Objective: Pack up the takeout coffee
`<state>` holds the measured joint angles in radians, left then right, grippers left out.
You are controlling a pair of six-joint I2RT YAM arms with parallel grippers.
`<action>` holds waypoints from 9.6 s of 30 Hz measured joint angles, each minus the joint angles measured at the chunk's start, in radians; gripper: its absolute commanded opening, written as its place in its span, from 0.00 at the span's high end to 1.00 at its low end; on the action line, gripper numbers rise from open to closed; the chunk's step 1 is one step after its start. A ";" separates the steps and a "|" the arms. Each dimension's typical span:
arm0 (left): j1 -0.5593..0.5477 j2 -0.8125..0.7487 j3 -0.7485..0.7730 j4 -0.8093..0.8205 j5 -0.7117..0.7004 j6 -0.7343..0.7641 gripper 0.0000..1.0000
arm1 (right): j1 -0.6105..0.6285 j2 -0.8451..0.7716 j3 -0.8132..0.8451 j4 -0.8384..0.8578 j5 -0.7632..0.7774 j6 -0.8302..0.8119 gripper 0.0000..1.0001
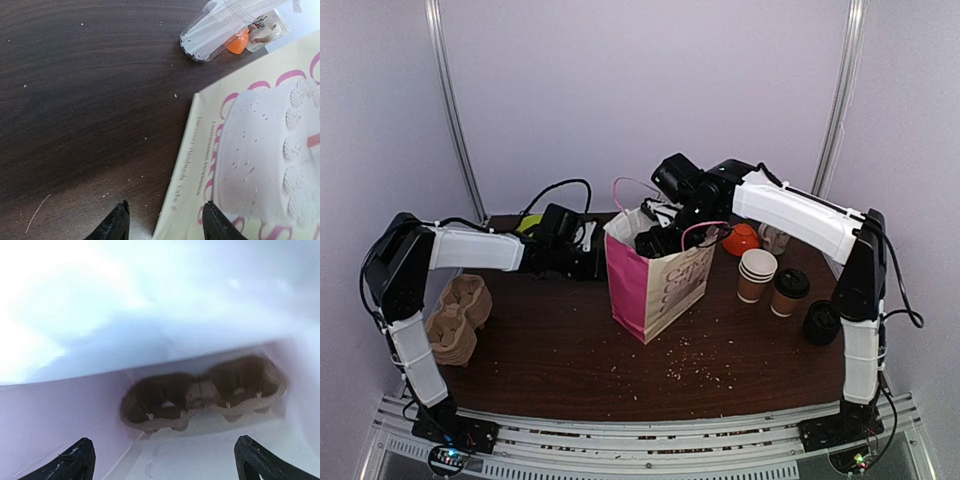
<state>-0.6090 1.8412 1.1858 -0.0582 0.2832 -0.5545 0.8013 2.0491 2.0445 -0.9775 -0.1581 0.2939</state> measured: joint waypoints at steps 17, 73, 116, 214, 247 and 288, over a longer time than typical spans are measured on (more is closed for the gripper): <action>-0.001 -0.130 0.000 -0.059 -0.062 0.029 0.14 | -0.005 -0.164 0.063 -0.024 0.034 0.035 0.00; -0.153 -0.123 0.319 0.034 0.212 0.330 0.82 | 0.017 -0.352 -0.315 0.132 -0.098 -0.082 0.13; -0.223 -0.214 0.213 0.076 0.147 0.270 1.00 | 0.019 -0.612 -0.672 0.911 0.082 0.152 0.02; -0.236 -0.488 0.132 -0.206 0.048 0.504 1.00 | -0.017 -0.550 -0.677 0.438 0.122 -0.219 0.98; -0.236 -0.672 -0.118 -0.254 0.189 0.534 1.00 | 0.344 -0.821 -1.138 0.719 0.492 -0.082 1.00; -0.237 -0.649 -0.018 -0.288 0.233 0.288 0.02 | 0.189 -0.467 -0.302 -0.034 0.259 -0.269 1.00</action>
<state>-0.8455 1.1919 1.1675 -0.3462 0.5159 -0.2661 0.9901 1.5822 1.7428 -1.0115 0.1013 0.0246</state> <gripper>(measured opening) 0.977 0.008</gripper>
